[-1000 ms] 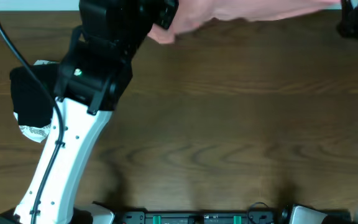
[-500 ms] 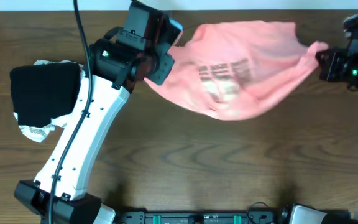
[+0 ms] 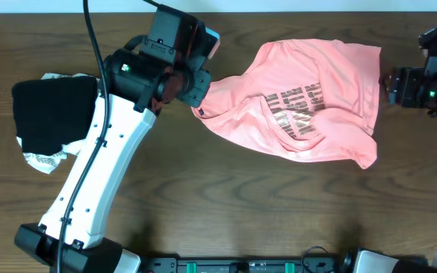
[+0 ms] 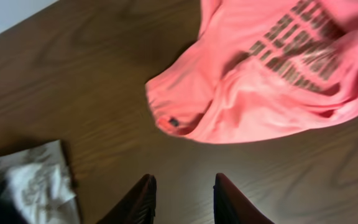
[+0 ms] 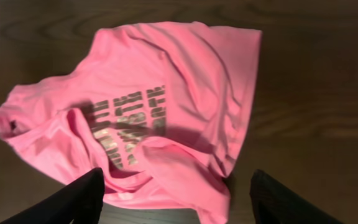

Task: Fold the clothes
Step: 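Lower the spread t-shirt onto the table with both grippers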

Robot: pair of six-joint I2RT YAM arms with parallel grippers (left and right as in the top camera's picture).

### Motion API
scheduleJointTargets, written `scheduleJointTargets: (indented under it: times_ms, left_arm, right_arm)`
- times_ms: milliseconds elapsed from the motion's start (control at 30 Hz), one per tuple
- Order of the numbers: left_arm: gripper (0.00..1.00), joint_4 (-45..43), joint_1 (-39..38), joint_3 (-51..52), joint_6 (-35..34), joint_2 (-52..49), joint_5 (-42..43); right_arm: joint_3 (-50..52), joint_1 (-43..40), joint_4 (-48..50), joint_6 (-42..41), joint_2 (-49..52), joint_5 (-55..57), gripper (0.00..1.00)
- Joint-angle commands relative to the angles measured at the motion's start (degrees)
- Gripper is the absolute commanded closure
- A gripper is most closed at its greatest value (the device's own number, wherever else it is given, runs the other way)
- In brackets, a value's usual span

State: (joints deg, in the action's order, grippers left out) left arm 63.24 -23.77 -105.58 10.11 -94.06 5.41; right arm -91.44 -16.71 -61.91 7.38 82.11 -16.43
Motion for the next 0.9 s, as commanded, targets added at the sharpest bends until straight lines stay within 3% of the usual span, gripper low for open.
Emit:
scheduleJointTargets:
  times_ms: [0, 267, 467, 867]
  left_arm:
    - [0.67, -0.8, 0.2, -0.5, -1.0, -0.7, 6.1]
    - [0.66, -3.7, 0.2, -0.4, -1.0, -9.4, 13.9]
    - [0.66, -11.1, 0.2, -0.4, -1.0, -19.2, 24.1]
    - [0.42, -23.8, -1.9, -0.4, -1.0, -32.1, 27.6]
  right_arm:
    - [-0.6, -0.5, 0.3, -4.6, 0.1, 3.0, 0.27]
    - [-0.6, -0.5, -1.4, -12.9, 3.6, 2.9, 0.32]
    - [-0.6, -0.5, -2.9, -15.7, 8.1, 2.9, 0.35]
    - [-0.6, -0.1, -3.3, -15.5, 10.1, 2.5, 0.34]
